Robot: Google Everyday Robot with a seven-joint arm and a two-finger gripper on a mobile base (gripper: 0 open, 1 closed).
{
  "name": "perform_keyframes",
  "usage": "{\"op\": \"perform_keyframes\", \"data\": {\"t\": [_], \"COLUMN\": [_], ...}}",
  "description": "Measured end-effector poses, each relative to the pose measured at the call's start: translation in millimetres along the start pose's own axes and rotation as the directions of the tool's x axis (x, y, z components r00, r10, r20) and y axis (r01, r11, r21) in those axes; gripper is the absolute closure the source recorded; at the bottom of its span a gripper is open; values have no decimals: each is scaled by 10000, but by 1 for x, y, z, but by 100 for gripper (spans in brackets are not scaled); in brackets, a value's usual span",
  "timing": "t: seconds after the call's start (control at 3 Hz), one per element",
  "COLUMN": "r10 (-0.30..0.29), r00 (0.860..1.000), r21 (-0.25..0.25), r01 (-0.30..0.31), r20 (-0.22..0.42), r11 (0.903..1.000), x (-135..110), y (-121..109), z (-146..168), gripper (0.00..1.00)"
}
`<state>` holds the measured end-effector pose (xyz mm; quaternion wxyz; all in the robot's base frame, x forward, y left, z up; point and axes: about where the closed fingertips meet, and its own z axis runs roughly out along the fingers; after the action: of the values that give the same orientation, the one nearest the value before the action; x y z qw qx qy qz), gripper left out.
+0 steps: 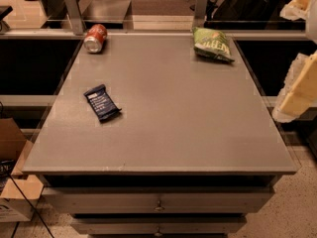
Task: Move green jalapeno chip bag near coke can
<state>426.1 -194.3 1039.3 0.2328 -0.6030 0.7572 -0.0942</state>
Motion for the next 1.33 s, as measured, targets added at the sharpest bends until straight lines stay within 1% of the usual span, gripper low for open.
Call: {"op": "perform_keyframes", "data": {"t": [0.33, 0.67, 1.0, 1.33], "r10": [-32, 339, 945, 1371], "r00": [9998, 9958, 9810, 9665], "r21": [203, 415, 537, 695], "r01": [29, -375, -1050, -1553], "r20": [183, 848, 1697, 2170], "r11": [9998, 9984, 9930, 9854], "x": [-5, -9, -13, -16], "y": [-2, -13, -35, -63], "z": [-3, 7, 26, 50], "gripper": [0, 0, 0, 0]}}
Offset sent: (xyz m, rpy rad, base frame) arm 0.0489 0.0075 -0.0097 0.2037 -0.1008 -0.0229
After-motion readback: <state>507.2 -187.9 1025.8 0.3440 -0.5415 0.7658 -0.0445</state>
